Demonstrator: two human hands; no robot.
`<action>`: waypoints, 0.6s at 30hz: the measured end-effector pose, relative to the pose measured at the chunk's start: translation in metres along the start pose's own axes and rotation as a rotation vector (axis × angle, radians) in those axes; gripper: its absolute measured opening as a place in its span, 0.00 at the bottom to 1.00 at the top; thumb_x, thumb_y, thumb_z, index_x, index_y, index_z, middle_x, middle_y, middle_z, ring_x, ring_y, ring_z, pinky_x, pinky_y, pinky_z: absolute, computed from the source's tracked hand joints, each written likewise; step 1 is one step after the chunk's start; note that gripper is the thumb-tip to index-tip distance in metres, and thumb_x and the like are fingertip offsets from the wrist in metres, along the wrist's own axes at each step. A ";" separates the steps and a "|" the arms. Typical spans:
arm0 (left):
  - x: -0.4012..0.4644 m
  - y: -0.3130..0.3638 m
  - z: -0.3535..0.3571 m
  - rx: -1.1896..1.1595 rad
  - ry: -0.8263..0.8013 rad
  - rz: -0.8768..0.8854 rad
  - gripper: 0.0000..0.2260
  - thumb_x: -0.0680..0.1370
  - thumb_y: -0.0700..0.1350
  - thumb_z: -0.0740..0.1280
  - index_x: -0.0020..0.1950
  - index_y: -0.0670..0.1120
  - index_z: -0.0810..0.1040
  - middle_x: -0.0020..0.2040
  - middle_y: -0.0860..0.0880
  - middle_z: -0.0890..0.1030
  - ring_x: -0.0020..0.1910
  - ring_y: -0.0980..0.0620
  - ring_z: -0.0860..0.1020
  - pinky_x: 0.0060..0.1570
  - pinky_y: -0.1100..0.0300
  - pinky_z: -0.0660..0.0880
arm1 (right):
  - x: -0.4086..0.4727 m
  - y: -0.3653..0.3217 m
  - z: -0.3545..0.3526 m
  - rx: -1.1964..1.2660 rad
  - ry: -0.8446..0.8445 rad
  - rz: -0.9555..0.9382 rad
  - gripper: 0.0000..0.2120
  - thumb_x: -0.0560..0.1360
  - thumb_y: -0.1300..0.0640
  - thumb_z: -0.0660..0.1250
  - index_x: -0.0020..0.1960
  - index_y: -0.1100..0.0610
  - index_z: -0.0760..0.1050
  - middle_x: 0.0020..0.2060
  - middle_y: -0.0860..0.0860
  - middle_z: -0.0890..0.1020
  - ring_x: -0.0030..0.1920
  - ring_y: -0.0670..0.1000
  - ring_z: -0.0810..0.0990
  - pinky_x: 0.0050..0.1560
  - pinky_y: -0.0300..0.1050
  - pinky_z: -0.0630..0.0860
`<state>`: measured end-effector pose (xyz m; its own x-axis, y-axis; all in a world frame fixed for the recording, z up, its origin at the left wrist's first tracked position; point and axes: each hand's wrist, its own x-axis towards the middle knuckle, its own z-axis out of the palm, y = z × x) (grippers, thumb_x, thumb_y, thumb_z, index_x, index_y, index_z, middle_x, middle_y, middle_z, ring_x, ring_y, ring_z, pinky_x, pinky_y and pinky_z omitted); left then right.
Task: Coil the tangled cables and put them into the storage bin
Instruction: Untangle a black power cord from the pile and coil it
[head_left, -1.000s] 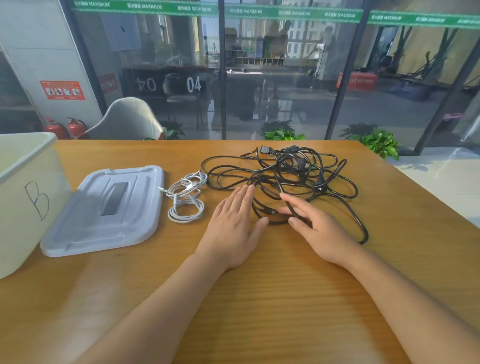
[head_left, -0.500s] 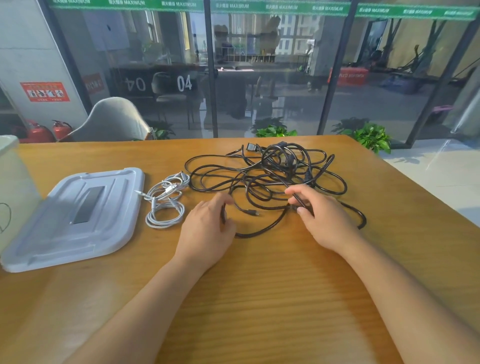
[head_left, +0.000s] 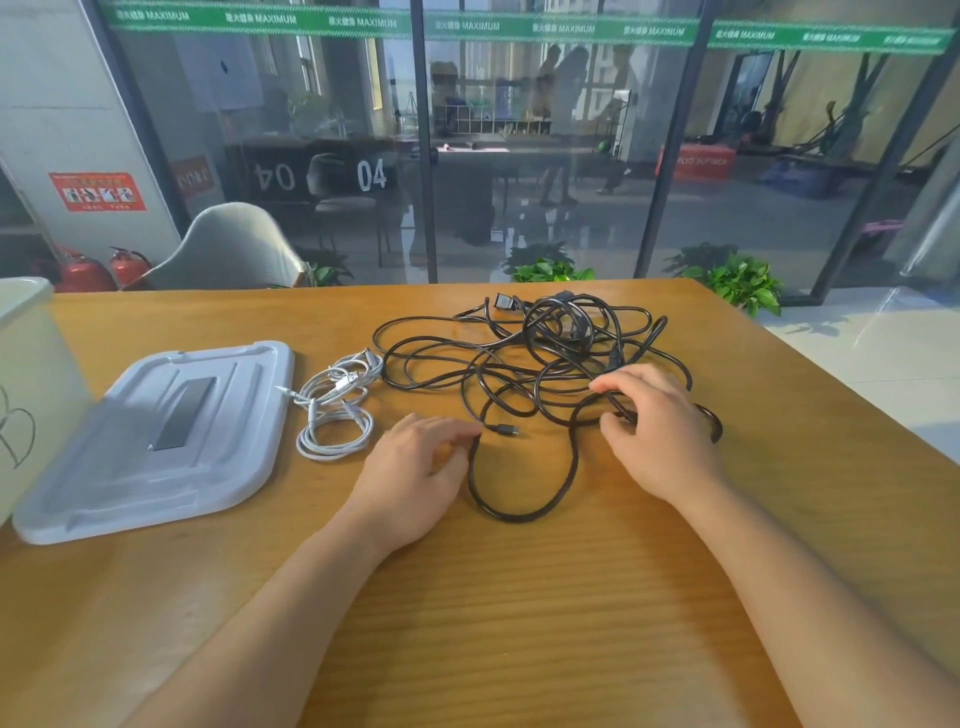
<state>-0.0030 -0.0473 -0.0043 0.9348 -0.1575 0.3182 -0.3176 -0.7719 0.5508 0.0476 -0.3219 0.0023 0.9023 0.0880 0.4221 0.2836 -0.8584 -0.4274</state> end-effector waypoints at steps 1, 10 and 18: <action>-0.001 0.002 0.001 -0.006 -0.042 0.043 0.18 0.83 0.41 0.63 0.71 0.54 0.79 0.57 0.61 0.78 0.65 0.57 0.72 0.67 0.54 0.70 | -0.001 -0.005 0.001 0.033 0.048 -0.047 0.14 0.80 0.58 0.67 0.64 0.47 0.80 0.63 0.43 0.76 0.67 0.48 0.71 0.62 0.44 0.67; 0.012 0.007 0.019 0.147 -0.065 0.128 0.28 0.79 0.41 0.65 0.79 0.48 0.64 0.73 0.50 0.75 0.74 0.50 0.70 0.72 0.50 0.67 | -0.012 -0.054 0.022 0.085 -0.311 -0.422 0.25 0.87 0.48 0.56 0.83 0.42 0.57 0.81 0.34 0.56 0.80 0.33 0.46 0.77 0.34 0.40; 0.014 -0.003 0.023 0.133 0.006 0.059 0.20 0.80 0.42 0.64 0.72 0.48 0.66 0.68 0.51 0.78 0.70 0.50 0.73 0.68 0.52 0.69 | -0.013 -0.048 0.030 0.072 -0.378 -0.406 0.22 0.88 0.48 0.54 0.81 0.39 0.61 0.78 0.38 0.67 0.77 0.38 0.58 0.79 0.41 0.52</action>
<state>0.0142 -0.0611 -0.0193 0.9141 -0.2015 0.3519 -0.3477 -0.8361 0.4243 0.0321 -0.2667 -0.0067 0.7661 0.5905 0.2536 0.6418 -0.6825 -0.3496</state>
